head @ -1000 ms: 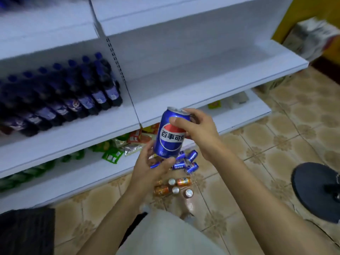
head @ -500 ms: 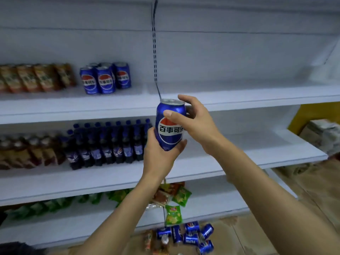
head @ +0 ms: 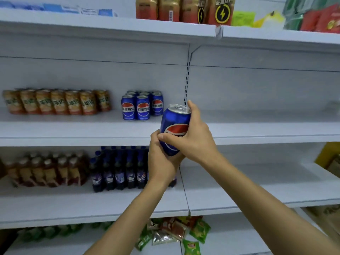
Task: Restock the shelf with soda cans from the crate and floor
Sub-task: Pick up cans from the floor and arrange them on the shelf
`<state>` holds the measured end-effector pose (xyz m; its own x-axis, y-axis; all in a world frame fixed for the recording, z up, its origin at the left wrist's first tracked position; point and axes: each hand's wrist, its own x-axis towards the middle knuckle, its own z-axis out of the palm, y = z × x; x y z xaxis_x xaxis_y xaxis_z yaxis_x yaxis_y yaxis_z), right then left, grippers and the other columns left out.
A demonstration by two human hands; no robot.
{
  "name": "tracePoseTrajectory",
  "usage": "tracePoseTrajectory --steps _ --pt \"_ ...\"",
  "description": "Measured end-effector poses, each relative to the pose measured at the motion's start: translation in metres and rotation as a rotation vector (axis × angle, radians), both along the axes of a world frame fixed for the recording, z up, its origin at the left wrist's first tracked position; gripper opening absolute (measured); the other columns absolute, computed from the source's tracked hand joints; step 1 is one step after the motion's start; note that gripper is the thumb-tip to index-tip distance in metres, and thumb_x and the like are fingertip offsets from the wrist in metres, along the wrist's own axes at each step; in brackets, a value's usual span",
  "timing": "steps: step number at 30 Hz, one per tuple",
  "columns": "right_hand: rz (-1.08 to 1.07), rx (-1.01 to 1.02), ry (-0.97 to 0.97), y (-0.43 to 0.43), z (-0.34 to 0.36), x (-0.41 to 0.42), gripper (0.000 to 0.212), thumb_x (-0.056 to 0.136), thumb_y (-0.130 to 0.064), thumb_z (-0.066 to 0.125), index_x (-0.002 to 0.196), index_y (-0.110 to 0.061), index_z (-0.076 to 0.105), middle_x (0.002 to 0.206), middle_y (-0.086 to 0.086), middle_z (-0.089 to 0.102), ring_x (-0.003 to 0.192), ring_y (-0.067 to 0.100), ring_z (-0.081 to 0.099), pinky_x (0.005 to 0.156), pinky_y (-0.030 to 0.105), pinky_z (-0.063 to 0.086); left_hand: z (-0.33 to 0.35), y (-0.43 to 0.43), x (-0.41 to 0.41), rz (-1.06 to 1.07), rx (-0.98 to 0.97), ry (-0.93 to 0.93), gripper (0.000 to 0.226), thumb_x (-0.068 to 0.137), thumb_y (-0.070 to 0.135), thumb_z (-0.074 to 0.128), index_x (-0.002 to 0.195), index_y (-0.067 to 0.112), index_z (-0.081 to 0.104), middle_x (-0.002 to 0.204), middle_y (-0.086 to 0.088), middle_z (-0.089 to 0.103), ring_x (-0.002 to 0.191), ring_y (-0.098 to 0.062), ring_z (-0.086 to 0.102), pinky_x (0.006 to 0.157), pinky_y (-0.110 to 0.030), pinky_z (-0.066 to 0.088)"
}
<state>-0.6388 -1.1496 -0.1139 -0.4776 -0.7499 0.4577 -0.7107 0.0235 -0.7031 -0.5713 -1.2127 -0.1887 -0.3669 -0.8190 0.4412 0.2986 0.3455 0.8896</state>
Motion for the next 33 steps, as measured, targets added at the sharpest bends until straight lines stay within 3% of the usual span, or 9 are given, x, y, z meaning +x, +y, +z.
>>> tracePoseTrajectory --steps 4,7,10,14,17,20,24,28,33 --pt "0.001 -0.052 -0.070 -0.049 0.012 0.030 0.105 0.067 -0.036 0.082 0.148 -0.028 0.016 0.133 -0.006 0.052 0.114 0.013 0.055 0.095 0.034 0.050 0.006 -0.058 0.022 0.127 -0.084 0.011 0.068 0.060 0.036 0.074 0.121 0.028 0.044 0.124 -0.004 0.056 0.113 -0.022 0.058 0.090 -0.043 0.054" --pt "0.018 -0.020 -0.118 -0.090 0.024 0.050 0.098 0.068 -0.026 0.081 0.145 -0.028 0.021 0.125 -0.005 0.054 0.107 0.013 0.056 0.092 0.034 0.052 0.007 -0.102 0.036 0.147 -0.094 0.003 0.079 0.065 0.016 0.082 0.131 0.022 0.039 0.128 -0.005 0.050 0.117 -0.024 0.055 0.089 -0.040 0.055" --pt "0.020 0.019 -0.099 -0.126 0.034 0.063 0.098 0.069 -0.022 0.079 0.147 -0.027 0.020 0.130 -0.002 0.052 0.111 0.017 0.056 0.093 0.038 0.052 0.012 -0.141 0.051 0.080 -0.090 0.009 0.077 0.064 0.024 0.083 0.126 0.024 0.039 0.126 -0.004 0.054 0.114 -0.020 0.058 0.092 -0.043 0.053" --pt "0.005 0.082 -0.055 -0.154 0.039 0.069 0.101 0.070 -0.019 0.080 0.149 -0.026 0.018 0.137 -0.001 0.049 0.117 0.019 0.055 0.094 0.038 0.053 0.021 -0.177 0.059 -0.130 0.012 0.044 0.069 0.064 0.014 0.085 0.118 0.023 0.043 0.116 0.002 0.061 0.107 -0.015 0.063 0.093 -0.039 0.053" --pt "0.022 0.150 -0.039 -0.162 0.044 0.061 0.106 0.069 -0.017 0.083 0.150 -0.024 0.016 0.137 0.000 0.048 0.115 0.018 0.055 0.088 0.031 0.054 0.021 -0.196 0.054 -0.270 0.082 0.067 0.066 0.072 0.000 0.077 0.124 0.020 0.042 0.119 -0.004 0.060 0.112 -0.021 0.061 0.092 -0.035 0.053" --pt "-0.003 0.153 -0.035 -0.167 0.043 0.048 0.102 0.068 -0.023 0.084 0.148 -0.022 0.021 0.128 -0.004 0.050 0.102 0.011 0.053 0.080 0.023 0.052 0.024 -0.199 0.040 -0.283 0.086 0.047 0.064 0.070 0.003 0.079 0.119 0.025 0.044 0.117 -0.006 0.060 0.105 -0.016 0.064 0.083 -0.029 0.056" --pt "-0.129 0.126 0.001 -0.172 0.031 0.021 0.100 0.068 -0.031 0.085 0.144 -0.021 0.021 0.109 -0.008 0.049 0.097 0.013 0.054 0.084 0.028 0.052 0.020 -0.188 0.005 -0.043 0.000 -0.069 0.030 0.092 0.011 0.057 0.122 0.014 0.051 0.113 -0.011 0.064 0.096 -0.014 0.068 0.073 -0.029 0.056" --pt "-0.163 0.127 -0.043 -0.181 0.025 -0.018 0.099 0.066 -0.025 0.085 0.143 -0.021 0.022 0.115 -0.004 0.052 0.101 0.017 0.056 0.088 0.036 0.054 0.021 -0.185 -0.028 0.050 -0.109 -0.293 0.069 0.074 0.008 0.078 0.131 0.012 0.041 0.121 -0.007 0.057 0.108 -0.019 0.057 0.094 -0.035 0.048" --pt "-0.208 0.181 -0.021 -0.208 0.012 -0.062 0.097 0.062 -0.022 0.086 0.138 -0.019 0.026 0.116 0.002 0.056 0.103 0.024 0.059 0.088 0.040 0.054 0.029 -0.209 -0.045 -0.110 -0.100 -0.562 0.071 0.071 0.035 0.079 0.129 0.020 0.042 0.124 0.002 0.058 0.111 -0.019 0.058 0.096 -0.040 0.050"
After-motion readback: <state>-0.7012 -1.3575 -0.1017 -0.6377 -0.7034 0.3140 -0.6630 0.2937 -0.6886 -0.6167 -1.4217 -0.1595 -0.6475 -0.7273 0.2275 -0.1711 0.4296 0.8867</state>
